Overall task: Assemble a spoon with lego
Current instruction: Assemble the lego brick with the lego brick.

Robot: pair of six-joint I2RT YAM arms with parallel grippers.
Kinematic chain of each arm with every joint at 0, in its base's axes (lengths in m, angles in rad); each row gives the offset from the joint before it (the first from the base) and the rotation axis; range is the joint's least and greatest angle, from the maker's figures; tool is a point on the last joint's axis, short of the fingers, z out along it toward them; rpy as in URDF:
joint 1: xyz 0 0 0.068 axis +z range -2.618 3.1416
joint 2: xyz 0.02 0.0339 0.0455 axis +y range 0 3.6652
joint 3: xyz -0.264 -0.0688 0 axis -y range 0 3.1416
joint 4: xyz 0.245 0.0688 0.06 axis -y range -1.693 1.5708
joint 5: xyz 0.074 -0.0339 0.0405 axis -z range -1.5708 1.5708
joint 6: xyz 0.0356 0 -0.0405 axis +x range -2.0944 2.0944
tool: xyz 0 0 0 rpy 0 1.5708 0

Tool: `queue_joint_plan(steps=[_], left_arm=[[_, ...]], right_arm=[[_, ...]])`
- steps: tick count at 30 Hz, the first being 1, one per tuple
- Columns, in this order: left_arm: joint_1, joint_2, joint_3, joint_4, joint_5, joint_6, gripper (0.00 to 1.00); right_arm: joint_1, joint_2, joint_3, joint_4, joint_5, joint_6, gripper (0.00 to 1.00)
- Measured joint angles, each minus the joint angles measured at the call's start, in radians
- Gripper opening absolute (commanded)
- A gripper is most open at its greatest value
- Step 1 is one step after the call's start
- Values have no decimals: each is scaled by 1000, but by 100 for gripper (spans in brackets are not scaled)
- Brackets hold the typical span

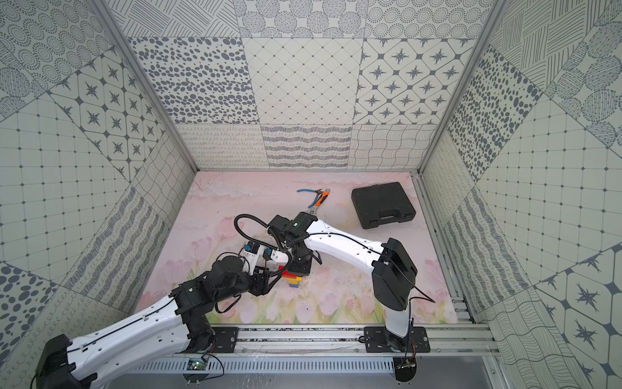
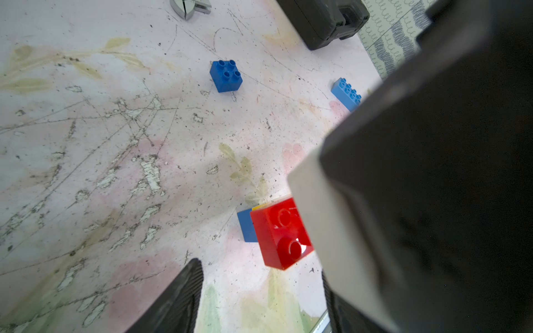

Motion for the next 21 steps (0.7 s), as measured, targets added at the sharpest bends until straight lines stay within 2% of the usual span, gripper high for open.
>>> queue_joint_plan(steps=[21], left_arm=[[-1, -21, -3, 2, -11, 2, 68]], right_arm=[[10, 5, 26, -17, 14, 12, 15]])
